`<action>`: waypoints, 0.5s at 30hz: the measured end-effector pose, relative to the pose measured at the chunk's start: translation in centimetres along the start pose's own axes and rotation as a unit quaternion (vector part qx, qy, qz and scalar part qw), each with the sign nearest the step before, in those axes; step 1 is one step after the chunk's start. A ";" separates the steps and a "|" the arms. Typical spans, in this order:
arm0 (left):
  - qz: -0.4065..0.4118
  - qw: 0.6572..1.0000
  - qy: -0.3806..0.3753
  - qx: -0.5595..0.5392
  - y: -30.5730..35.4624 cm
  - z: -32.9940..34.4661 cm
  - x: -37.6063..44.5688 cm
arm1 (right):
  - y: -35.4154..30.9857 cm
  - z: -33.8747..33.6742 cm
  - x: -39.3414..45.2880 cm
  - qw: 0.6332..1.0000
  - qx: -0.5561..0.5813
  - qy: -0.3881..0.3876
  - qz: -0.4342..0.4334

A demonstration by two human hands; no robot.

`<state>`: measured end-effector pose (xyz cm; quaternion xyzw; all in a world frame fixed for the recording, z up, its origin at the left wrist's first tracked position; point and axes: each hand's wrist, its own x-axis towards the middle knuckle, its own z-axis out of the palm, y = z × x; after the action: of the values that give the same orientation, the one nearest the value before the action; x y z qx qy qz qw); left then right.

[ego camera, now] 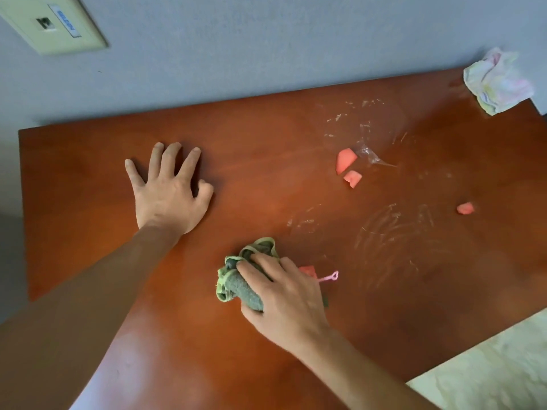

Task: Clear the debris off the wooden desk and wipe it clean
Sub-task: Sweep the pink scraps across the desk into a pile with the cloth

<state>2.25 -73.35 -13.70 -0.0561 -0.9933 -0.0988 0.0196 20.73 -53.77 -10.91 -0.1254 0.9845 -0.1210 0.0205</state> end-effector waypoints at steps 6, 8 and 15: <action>-0.001 1.000 0.001 0.000 0.0 0.0 0.0 | 9.1 -2.6 4.2 0.995 -0.083 0.040 0.030; -0.001 1.000 0.002 -0.002 0.0 0.0 0.1 | 12.7 -4.0 6.0 0.987 -0.123 0.062 0.081; -0.004 1.000 0.003 0.000 0.1 0.0 0.2 | 13.7 -4.7 6.8 0.973 -0.142 0.058 0.175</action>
<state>2.07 -73.26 -13.67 -0.0520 -0.9935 -0.0993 0.0221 10.52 -41.56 -9.78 0.0547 0.9978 0.0180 -0.0333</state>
